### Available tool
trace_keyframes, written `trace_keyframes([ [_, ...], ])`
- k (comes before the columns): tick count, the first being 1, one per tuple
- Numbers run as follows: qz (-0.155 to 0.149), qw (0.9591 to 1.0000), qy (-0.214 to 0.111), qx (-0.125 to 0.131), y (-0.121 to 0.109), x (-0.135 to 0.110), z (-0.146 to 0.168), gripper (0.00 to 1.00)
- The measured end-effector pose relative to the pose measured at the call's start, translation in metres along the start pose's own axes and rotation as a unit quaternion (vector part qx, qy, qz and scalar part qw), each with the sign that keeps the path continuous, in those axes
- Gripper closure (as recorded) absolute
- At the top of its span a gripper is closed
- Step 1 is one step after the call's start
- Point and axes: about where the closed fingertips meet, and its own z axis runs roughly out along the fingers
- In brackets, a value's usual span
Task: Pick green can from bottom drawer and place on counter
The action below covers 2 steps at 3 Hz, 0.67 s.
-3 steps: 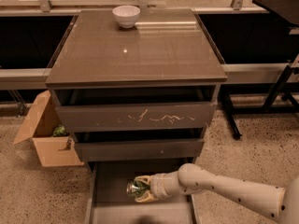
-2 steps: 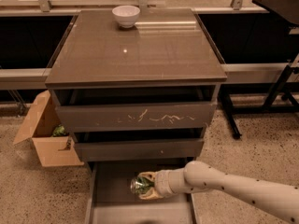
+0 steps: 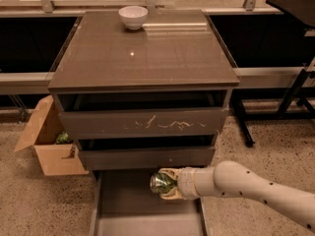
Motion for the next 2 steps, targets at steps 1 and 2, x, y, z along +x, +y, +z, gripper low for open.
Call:
trace_keyframes([
  [1, -0.002, 1.0000, -0.001, -0.001, -0.002, 0.000, -0.002, 1.00],
  [2, -0.027, 0.9995, -0.014, -0.009, -0.027, -0.006, -0.028, 1.00],
])
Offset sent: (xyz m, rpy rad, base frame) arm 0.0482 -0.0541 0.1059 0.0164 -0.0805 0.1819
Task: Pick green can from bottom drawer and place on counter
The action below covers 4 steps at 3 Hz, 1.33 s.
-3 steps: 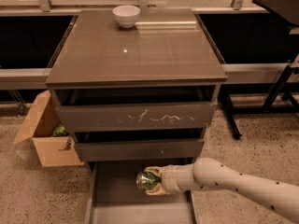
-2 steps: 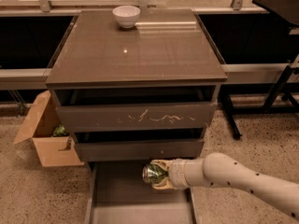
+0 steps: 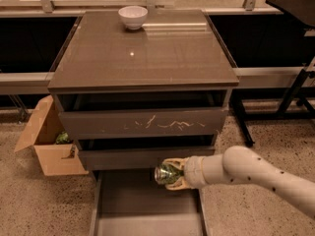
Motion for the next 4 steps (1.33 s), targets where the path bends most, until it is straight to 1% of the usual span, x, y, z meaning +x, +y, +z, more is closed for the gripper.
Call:
trace_keyframes([
  [1, -0.061, 0.9981, -0.004, -0.005, -0.066, -0.019, -0.066, 1.00],
  [2, -0.093, 0.9954, 0.013, -0.023, -0.092, -0.035, -0.104, 1.00],
  [3, -0.131, 0.9898, 0.054, -0.016, -0.113, -0.062, -0.147, 1.00],
  [4, -0.138, 0.9888, 0.056, -0.010, -0.118, -0.066, -0.154, 1.00],
])
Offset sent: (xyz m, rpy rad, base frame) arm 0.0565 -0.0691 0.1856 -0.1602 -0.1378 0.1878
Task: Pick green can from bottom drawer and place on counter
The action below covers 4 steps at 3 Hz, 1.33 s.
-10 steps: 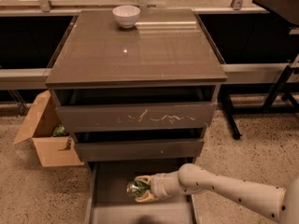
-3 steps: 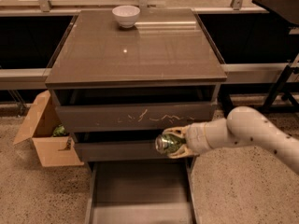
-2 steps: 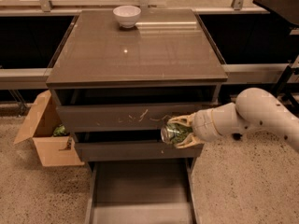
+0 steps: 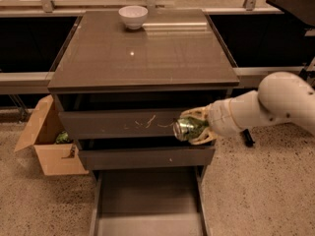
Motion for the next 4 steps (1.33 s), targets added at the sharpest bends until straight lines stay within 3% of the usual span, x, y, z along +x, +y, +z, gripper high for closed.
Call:
trace_keyframes([
  [1, -0.028, 0.9991, 0.015, 0.027, -0.024, -0.003, -0.035, 1.00],
  [2, -0.078, 0.9944, 0.063, 0.034, -0.074, -0.017, -0.092, 1.00],
  [3, -0.112, 0.9897, 0.078, 0.044, -0.118, -0.028, -0.118, 1.00],
  [4, -0.111, 0.9904, 0.071, 0.043, -0.127, -0.024, -0.109, 1.00],
])
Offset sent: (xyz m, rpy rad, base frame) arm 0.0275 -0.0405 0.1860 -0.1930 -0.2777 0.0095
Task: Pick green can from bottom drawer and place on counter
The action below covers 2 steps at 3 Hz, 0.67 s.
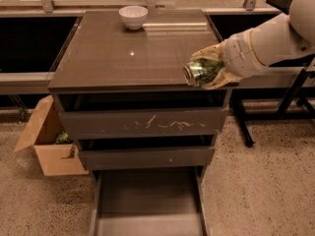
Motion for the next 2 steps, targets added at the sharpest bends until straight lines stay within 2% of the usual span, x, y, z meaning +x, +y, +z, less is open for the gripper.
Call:
trace_keyframes([
  [1, 0.013, 0.9998, -0.015, 0.003, -0.022, 0.018, 0.021, 1.00],
  [2, 0.040, 0.9987, -0.032, 0.000, -0.053, 0.048, 0.052, 1.00],
])
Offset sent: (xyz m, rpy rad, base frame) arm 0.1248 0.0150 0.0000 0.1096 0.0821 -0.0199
